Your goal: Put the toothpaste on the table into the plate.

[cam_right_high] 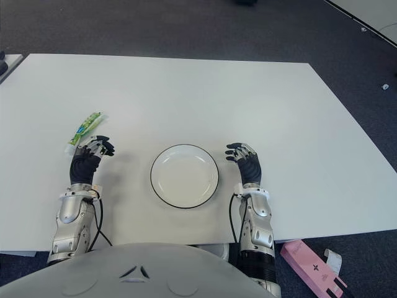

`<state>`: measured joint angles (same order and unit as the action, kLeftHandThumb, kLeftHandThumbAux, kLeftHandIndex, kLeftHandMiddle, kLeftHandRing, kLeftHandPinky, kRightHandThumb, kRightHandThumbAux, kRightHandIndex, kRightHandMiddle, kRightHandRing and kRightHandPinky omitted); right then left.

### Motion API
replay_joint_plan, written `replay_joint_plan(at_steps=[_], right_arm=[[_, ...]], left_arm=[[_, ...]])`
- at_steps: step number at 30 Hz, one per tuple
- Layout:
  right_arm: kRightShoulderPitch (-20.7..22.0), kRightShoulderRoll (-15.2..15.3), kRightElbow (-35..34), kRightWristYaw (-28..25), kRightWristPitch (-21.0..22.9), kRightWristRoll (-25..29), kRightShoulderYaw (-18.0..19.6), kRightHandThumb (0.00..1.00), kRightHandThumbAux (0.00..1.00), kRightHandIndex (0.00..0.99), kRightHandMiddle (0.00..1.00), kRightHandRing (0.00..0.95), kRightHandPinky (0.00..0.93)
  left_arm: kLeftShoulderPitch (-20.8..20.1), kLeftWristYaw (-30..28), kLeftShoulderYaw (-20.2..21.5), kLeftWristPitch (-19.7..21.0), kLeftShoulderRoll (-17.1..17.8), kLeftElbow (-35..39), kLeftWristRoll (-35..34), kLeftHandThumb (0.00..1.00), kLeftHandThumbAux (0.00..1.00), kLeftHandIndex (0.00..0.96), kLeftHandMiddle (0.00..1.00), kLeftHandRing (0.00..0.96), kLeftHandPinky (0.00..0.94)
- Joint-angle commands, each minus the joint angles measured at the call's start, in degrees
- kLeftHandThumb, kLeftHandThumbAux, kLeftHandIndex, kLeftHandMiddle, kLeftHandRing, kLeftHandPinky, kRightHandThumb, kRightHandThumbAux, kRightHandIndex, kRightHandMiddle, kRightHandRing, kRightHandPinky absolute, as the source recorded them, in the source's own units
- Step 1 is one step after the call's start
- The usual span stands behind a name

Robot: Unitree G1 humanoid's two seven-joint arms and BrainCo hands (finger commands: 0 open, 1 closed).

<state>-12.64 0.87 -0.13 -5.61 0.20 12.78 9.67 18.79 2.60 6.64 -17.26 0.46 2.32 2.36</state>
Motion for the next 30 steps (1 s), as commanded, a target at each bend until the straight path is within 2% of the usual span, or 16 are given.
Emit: replay_joint_plan(at_steps=[1,3,7,11,14,17,18,19,21,26,30], right_arm=[[0.6,-0.5,0.8,0.3,-0.1,-0.1,-0.2,0.713,0.731,0.422,0.444,0.465,0.474],[0.6,-0.7,0.8,0.3,0.0,0.1,-0.1,0.713,0.731,0.422,0.445,0.465,0.473],[0.7,-0.8,0.9,0.3,0.0,0.3,-0.1,0.712,0.731,0.423,0.448,0.465,0.471],[0.7,-0.9,1.0,0.3,-0.1,0.1,-0.2,0.712,0.731,0.423,0.448,0.463,0.467],[0.7,-1.0,1.0,0.2,-0.2,0.1,-0.2,0.712,0.731,0.423,0.448,0.461,0.464],[0.8,-1.0,1.1,0.0,-0.2,0.3,-0.1,0.712,0.731,0.422,0.448,0.460,0.465],[0.8,-1.1,1.1,-0.1,-0.3,0.3,-0.1,0.712,0.731,0.422,0.448,0.460,0.467],[0.9,-1.1,1.2,-0.1,-0.2,0.4,-0.1,0.712,0.731,0.422,0.448,0.460,0.468],[0.9,-1.0,1.2,-0.2,-0.2,0.4,0.0,0.712,0.731,0.422,0.448,0.460,0.467],[1.0,-1.0,1.4,-0.3,-0.3,0.6,0.1,0.712,0.731,0.422,0.447,0.460,0.467],[1.1,-1.2,1.4,-0.4,-0.3,1.0,0.3,0.712,0.732,0.422,0.447,0.464,0.473]], left_arm=[[-0.8,6.6,0.5,-2.4,2.1,0.4,10.6,0.703,0.721,0.435,0.514,0.530,0.531],[-1.6,12.4,0.4,-2.5,4.3,0.6,20.2,0.703,0.722,0.435,0.514,0.536,0.548],[-3.2,18.5,0.2,0.0,6.7,2.3,30.7,0.704,0.722,0.435,0.535,0.574,0.598],[-5.4,20.9,0.2,4.0,8.6,3.6,36.8,0.703,0.722,0.434,0.549,0.593,0.610],[-6.6,22.1,0.1,6.2,9.8,2.9,39.5,0.694,0.722,0.427,0.509,0.535,0.528],[-8.7,21.5,0.1,9.8,11.9,1.8,41.6,0.687,0.719,0.422,0.451,0.478,0.467],[-9.4,21.3,0.2,10.8,12.6,1.2,41.9,0.548,0.665,0.395,0.412,0.444,0.440],[-11.0,20.8,0.4,12.4,13.8,-0.4,42.4,0.496,0.647,0.385,0.399,0.432,0.430],[-13.1,19.8,0.3,15.2,15.5,-2.4,43.2,0.396,0.547,0.327,0.350,0.380,0.380],[-17.2,13.6,-1.7,24.6,18.4,-4.1,45.7,0.377,0.419,0.189,0.221,0.283,0.329],[-20.3,9.3,-3.7,30.1,20.4,-5.4,46.8,0.369,0.331,0.090,0.113,0.221,0.343]])
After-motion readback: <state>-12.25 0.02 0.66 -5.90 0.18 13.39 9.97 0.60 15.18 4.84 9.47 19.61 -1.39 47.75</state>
